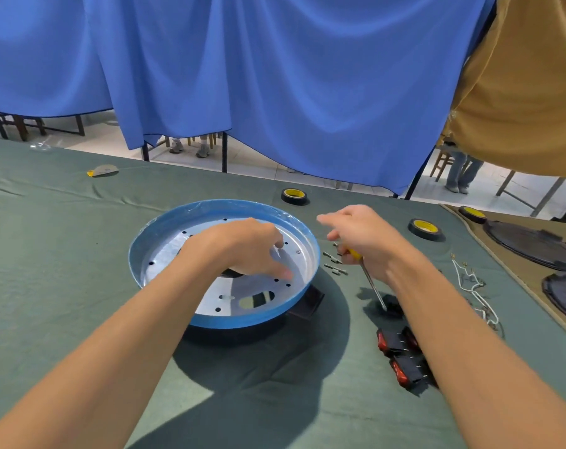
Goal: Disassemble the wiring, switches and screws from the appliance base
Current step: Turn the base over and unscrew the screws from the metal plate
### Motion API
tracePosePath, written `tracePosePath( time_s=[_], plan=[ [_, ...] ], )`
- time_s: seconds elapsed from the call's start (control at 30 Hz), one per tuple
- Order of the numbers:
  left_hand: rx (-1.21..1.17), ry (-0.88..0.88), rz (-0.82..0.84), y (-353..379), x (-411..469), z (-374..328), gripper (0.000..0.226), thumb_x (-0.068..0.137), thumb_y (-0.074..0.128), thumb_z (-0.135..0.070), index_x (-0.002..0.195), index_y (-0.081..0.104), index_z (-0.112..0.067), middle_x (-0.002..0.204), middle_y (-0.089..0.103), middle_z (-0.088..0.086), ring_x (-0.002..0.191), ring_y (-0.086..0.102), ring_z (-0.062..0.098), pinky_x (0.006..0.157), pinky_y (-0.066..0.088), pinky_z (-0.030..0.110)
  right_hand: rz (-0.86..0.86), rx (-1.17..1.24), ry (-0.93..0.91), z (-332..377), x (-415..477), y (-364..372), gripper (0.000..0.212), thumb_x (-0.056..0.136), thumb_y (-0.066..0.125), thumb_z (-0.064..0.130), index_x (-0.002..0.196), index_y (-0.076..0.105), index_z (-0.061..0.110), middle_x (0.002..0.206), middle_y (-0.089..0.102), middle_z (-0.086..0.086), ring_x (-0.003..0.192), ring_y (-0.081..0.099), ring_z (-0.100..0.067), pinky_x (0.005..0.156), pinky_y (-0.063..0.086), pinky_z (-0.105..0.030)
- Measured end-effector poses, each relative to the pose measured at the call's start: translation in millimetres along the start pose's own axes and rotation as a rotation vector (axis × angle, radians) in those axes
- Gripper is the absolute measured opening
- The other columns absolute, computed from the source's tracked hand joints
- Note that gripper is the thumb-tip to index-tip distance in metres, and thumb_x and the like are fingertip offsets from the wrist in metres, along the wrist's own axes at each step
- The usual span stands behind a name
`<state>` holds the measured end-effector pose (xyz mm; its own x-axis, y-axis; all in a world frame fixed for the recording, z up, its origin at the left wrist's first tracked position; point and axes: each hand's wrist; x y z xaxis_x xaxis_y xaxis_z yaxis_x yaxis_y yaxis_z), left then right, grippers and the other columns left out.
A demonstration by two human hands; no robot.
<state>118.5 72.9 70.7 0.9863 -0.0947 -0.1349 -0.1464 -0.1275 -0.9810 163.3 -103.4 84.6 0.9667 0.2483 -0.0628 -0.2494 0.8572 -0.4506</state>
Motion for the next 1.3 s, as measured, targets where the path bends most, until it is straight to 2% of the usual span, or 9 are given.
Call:
tracePosePath(
  time_s=[0.07, 0.13, 0.23, 0.33, 0.43, 0.53, 0.6, 0.77, 1.3],
  plan=[
    [-0.014, 0.012, 0.003, -1, 3, 0, 0.064, 0.081, 0.061, -0.064, 0.137, 0.049, -0.036, 0.128, 0.059, -0.007, 0.1, 0.054, 0.017, 0.079, 0.046, 0.029, -0.03, 0.084, -0.058, 12, 4, -11, 0.012, 0.096, 0.051, 0.016, 0.094, 0.054, 0.005, 0.092, 0.052, -0.01, 0.068, 0.044, -0.018, 0.055, 0.036, -0.029],
    [-0.015, 0.027, 0.012, -2, 6, -2, 0.062, 0.079, 0.062, -0.065, 0.136, 0.046, -0.045, 0.127, 0.059, -0.008, 0.1, 0.056, 0.017, 0.083, 0.051, 0.034, 0.003, 0.188, -0.136, 20, 10, -15, 0.013, 0.097, 0.048, 0.006, 0.108, 0.056, 0.007, 0.095, 0.055, -0.012, 0.071, 0.05, -0.017, 0.054, 0.042, -0.026],
    [0.054, 0.068, 0.003, -3, 9, -8, 0.056, 0.077, 0.06, -0.067, 0.13, 0.047, -0.053, 0.119, 0.061, -0.009, 0.098, 0.058, 0.018, 0.082, 0.054, 0.037, 0.006, 0.371, -0.249, 30, 18, -10, 0.015, 0.098, 0.05, 0.001, 0.111, 0.055, 0.005, 0.089, 0.061, -0.014, 0.064, 0.062, -0.015, 0.058, 0.052, -0.025],
    [0.101, 0.093, -0.02, -4, 9, -9, 0.052, 0.078, 0.057, -0.068, 0.128, 0.048, -0.054, 0.118, 0.061, -0.008, 0.101, 0.058, 0.017, 0.073, 0.049, 0.031, -0.091, 0.514, -0.31, 32, 28, 2, 0.014, 0.097, 0.052, -0.001, 0.109, 0.055, 0.005, 0.09, 0.062, -0.017, 0.065, 0.069, -0.02, 0.069, 0.06, -0.032],
    [0.102, 0.098, -0.021, -4, 9, -6, 0.052, 0.079, 0.056, -0.068, 0.129, 0.046, -0.056, 0.12, 0.058, -0.009, 0.103, 0.054, 0.017, 0.068, 0.044, 0.029, -0.167, 0.458, -0.385, 28, 35, 11, 0.016, 0.097, 0.053, 0.0, 0.103, 0.055, 0.015, 0.098, 0.064, -0.018, 0.073, 0.073, -0.022, 0.068, 0.06, -0.031],
    [0.07, 0.088, 0.007, -5, 8, -3, 0.056, 0.079, 0.059, -0.067, 0.131, 0.045, -0.056, 0.124, 0.057, -0.011, 0.104, 0.052, 0.016, 0.08, 0.05, 0.032, -0.192, 0.376, -0.461, 24, 38, 11, 0.018, 0.098, 0.053, 0.005, 0.099, 0.054, 0.023, 0.105, 0.066, -0.016, 0.079, 0.074, -0.017, 0.067, 0.059, -0.03],
    [0.067, 0.08, 0.025, -6, 9, 0, 0.057, 0.079, 0.061, -0.067, 0.133, 0.047, -0.053, 0.124, 0.056, -0.011, 0.102, 0.048, 0.014, 0.083, 0.048, 0.032, -0.162, 0.335, -0.492, 20, 37, 10, 0.015, 0.099, 0.053, 0.009, 0.1, 0.054, 0.024, 0.103, 0.068, -0.011, 0.081, 0.074, -0.016, 0.074, 0.061, -0.038],
    [0.101, 0.069, 0.032, -6, 10, -2, 0.058, 0.083, 0.057, -0.065, 0.137, 0.044, -0.05, 0.103, 0.038, -0.014, 0.095, 0.037, 0.012, 0.078, 0.035, 0.028, -0.138, 0.246, -0.547, 11, 34, 9, 0.011, 0.099, 0.054, 0.013, 0.1, 0.053, 0.024, 0.1, 0.068, -0.008, 0.079, 0.074, -0.016, 0.074, 0.061, -0.039],
    [0.123, 0.074, 0.037, -6, 10, -2, 0.06, 0.083, 0.056, -0.065, 0.139, 0.044, -0.048, 0.1, 0.036, -0.012, 0.094, 0.034, 0.012, 0.077, 0.034, 0.028, -0.172, 0.201, -0.618, 5, 36, 16, 0.014, 0.098, 0.056, 0.014, 0.099, 0.052, 0.027, 0.096, 0.069, -0.003, 0.078, 0.073, -0.012, 0.073, 0.061, -0.043]
  ],
)
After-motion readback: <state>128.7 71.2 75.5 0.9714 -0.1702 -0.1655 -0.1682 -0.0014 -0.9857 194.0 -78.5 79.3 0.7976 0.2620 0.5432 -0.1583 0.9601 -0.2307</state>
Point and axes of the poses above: each hand's wrist, its own x-axis towards the middle knuckle, its own y-axis out of the palm, z = x × y
